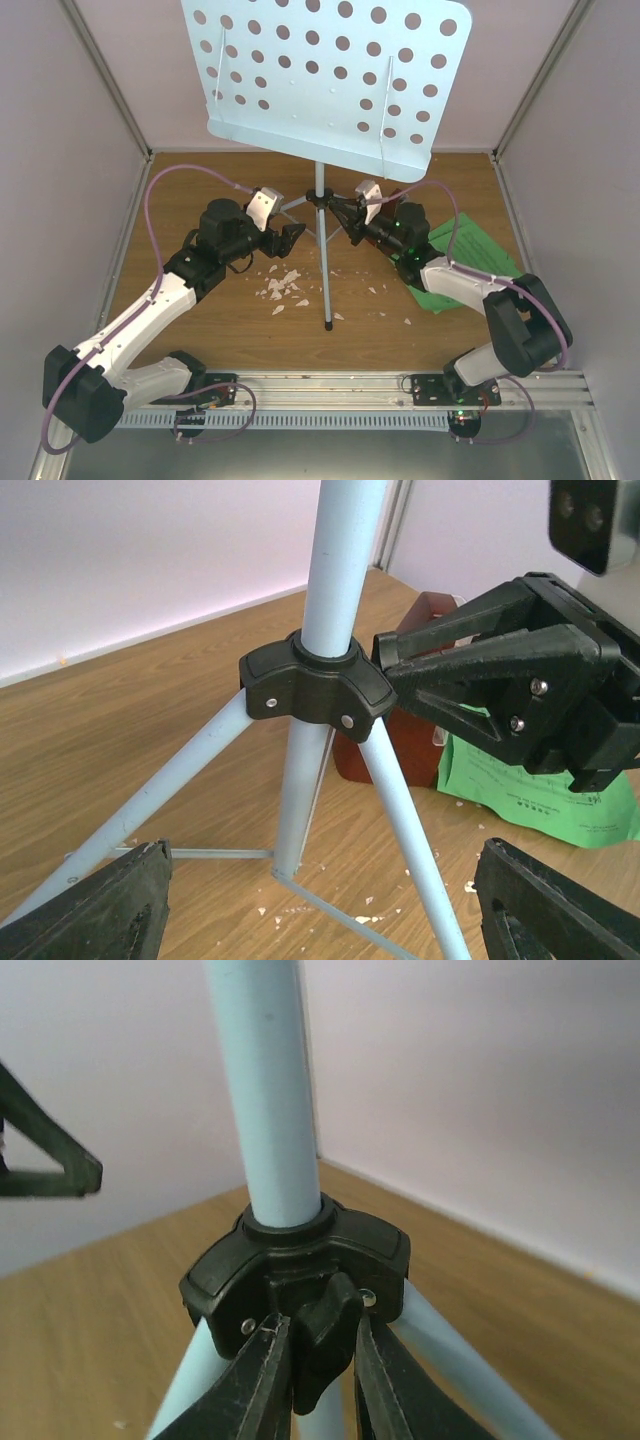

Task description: Pack up the instrument practice props

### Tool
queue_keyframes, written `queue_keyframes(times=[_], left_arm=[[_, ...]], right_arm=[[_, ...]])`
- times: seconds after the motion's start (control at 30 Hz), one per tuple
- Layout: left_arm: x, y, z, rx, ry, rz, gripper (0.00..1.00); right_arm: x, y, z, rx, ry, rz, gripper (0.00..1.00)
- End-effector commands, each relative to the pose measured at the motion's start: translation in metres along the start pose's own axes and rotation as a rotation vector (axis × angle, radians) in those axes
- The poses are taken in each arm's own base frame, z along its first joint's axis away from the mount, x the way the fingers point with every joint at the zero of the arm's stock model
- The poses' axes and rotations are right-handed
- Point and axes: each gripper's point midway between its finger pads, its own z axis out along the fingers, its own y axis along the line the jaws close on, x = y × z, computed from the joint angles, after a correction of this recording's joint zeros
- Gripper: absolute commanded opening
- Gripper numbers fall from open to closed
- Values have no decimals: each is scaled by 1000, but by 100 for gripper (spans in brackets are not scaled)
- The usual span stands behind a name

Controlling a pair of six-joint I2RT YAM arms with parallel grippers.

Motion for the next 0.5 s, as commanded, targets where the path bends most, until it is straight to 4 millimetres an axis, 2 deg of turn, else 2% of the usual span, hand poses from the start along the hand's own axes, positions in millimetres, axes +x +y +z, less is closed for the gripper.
queue_keyframes(times=[0.0,0.3,0.47], left_arm=[[-19,-2,-7,-8,-59,34,83],[-18,0,-6,-19,-54,38,83],[-18,0,-6,-19,-53,39,83]], right_arm=[[8,-1,-5,27,13,-359,20],[5,-11,-9,113,9,-753,24],[-7,-20,-9,178,8,-852,25]])
